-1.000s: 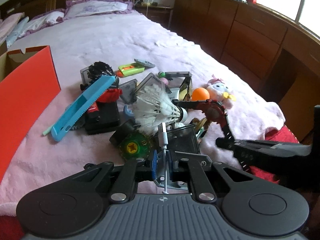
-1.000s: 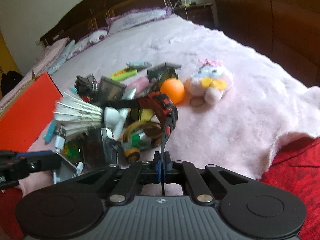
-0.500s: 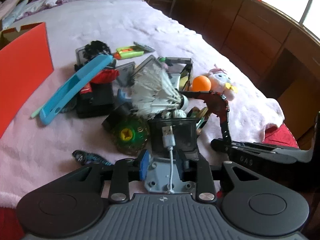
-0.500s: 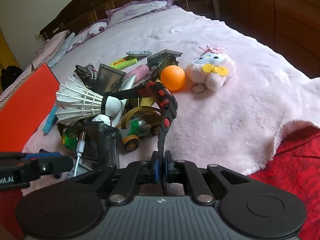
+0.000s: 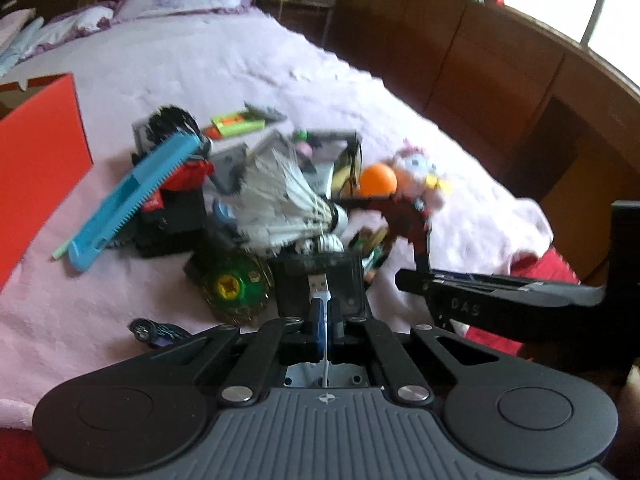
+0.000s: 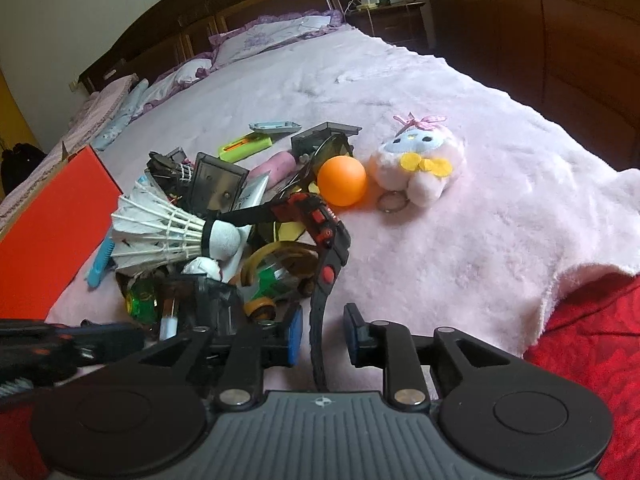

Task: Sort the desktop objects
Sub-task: 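Pull the cable up from the pile with the left tool while the right tool holds the watch, then carry the cable and watch into the cardboard box and open both tools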

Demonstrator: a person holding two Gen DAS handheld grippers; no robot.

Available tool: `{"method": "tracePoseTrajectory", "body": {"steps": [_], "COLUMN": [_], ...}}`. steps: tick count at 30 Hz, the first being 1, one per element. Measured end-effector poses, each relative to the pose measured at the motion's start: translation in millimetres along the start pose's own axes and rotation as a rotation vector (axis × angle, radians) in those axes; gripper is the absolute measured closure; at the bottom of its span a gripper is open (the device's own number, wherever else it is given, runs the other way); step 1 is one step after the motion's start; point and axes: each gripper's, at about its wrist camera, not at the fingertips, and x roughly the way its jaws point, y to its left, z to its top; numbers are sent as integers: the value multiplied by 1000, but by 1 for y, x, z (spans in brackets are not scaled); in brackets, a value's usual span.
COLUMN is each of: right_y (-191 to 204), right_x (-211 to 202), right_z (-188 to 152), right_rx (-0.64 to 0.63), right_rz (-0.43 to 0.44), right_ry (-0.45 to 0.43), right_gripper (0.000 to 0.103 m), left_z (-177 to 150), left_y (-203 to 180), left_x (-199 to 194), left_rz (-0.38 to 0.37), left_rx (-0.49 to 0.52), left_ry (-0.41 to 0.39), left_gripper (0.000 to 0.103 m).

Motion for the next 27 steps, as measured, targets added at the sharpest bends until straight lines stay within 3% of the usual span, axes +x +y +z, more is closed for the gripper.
{"method": "tracePoseTrajectory", "body": {"steps": [8, 12, 14, 16, 17, 27], "right_y": [0, 1, 1, 1, 0, -3], "right_x": [0, 1, 4, 8, 10, -14], "right_z": [14, 22, 25, 28, 28, 25], "right_rx": [-6, -13, -17, -17, -11, 36], "right_rz": [-22, -28, -30, -32, -31, -49], "right_ry": [-39, -57, -58, -56, -53, -123], "right_gripper": [78, 78, 78, 78, 78, 82], "left_z": [-5, -6, -6, -6, -6, 5], "left_y": [-9, -15, -13, -12, -12, -1], "left_x": [15, 33, 40, 41, 40, -9], "left_rz": [-7, 21, 23, 28, 34, 20], "left_rx": [57, 87, 75, 76, 79, 18], "left_ry": [65, 92, 104, 97, 93, -39], "left_gripper": [92, 77, 76, 83, 97, 97]}}
